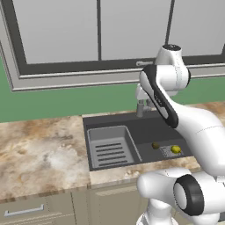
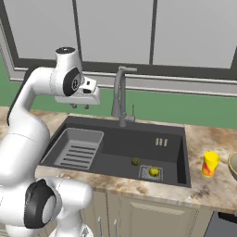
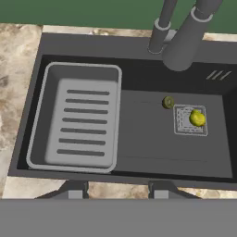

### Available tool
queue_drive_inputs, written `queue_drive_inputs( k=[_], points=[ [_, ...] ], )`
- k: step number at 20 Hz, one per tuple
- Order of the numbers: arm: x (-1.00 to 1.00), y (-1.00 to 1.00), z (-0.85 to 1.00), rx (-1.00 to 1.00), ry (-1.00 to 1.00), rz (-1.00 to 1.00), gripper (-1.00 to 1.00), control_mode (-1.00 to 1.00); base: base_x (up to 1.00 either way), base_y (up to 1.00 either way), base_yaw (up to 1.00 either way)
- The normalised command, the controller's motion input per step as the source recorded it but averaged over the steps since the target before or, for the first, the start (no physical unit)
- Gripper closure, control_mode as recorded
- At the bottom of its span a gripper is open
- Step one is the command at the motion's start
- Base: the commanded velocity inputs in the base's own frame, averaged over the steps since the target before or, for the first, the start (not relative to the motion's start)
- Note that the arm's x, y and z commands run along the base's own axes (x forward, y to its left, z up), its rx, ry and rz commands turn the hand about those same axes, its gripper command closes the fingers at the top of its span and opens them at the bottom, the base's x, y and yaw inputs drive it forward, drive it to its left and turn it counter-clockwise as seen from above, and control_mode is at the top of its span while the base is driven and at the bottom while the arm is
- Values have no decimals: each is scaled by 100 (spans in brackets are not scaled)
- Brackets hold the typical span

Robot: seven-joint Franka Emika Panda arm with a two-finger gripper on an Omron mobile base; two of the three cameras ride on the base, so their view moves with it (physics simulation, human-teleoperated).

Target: Remove the pear and kiwi from the sink. Then move the bowl and cup from the counter to the sink for washing.

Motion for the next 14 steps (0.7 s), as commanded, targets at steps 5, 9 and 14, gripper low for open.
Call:
queue_drive_inputs(
  k=[5,9,14],
  points=[
    [-3,-11,-1,2,0,0,-100,-100,0,0,0],
    [-11,-20,0,2,0,0,-100,-100,0,0,0],
    [-16,-22,0,5,0,-2,-100,-100,0,0,0]
  ],
)
